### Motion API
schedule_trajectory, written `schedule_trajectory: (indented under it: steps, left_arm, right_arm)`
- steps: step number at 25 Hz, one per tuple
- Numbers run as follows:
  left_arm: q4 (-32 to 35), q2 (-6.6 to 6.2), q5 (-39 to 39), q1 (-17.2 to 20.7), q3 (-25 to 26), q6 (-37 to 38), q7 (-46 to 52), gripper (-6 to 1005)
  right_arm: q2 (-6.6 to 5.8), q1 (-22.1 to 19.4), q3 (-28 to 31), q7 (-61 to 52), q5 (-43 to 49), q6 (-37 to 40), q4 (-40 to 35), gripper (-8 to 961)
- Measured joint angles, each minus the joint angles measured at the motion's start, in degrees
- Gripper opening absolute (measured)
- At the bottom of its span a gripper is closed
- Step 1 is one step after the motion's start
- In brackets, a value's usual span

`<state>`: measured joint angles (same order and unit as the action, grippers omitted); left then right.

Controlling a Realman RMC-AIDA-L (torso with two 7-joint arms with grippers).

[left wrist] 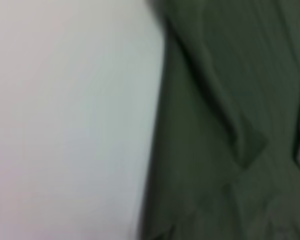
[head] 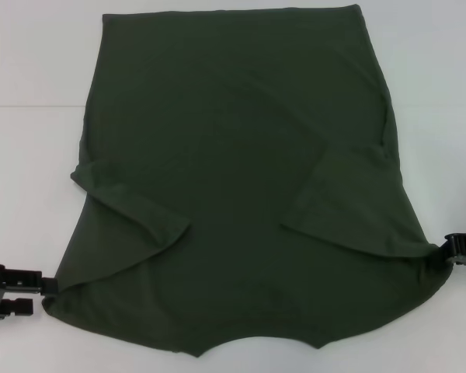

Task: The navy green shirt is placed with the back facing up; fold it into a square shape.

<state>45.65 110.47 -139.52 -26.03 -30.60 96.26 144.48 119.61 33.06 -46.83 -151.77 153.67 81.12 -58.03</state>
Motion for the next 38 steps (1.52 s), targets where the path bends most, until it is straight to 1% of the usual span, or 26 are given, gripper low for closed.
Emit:
schedule_trajectory:
  steps: [4, 6, 11, 15, 29, 33, 38]
  left_arm:
    - [-1.36, 0.23, -1.46, -1.12, -0.43, -3.43, 0.12, 692]
    - [-2.19, 0.23, -1.61, -1.53, -1.53, -5.75, 0.09, 693]
    - [-2.94, 0.22, -2.79, -2.24, -2.69, -7.83, 0.09, 682]
    - [-2.96, 0.21, -3.76, -2.56, -3.05, -8.60, 0.00, 671]
    - [-2.94, 0.87, -3.84, -2.90, -3.39, -9.89, -0.62, 634]
    - [-2.94, 1.31, -3.83, -3.19, -4.34, -10.13, -0.62, 623]
    - [-2.94, 1.52, -3.83, -3.33, -5.20, -10.43, -0.62, 610]
  right_arm:
    - [0.00, 0.05, 0.06, 0.07, -0.02, -0.17, 0.13, 13]
    - [-0.08, 0.14, 0.07, 0.18, -0.04, -0.22, 0.42, 12]
    - [-0.19, 0.28, 0.07, 0.25, -0.05, -0.22, 0.62, 12]
    - [-0.19, 0.35, 0.11, 0.25, -0.04, -0.22, 0.64, 12]
    - [-0.19, 0.61, 0.77, 0.27, -0.04, -0.26, 0.75, 13]
    - [-0.35, 0.69, 0.77, 0.34, -0.04, -0.26, 0.95, 13]
    - [-0.60, 0.85, 0.77, 0.34, -0.04, -0.26, 1.50, 12]
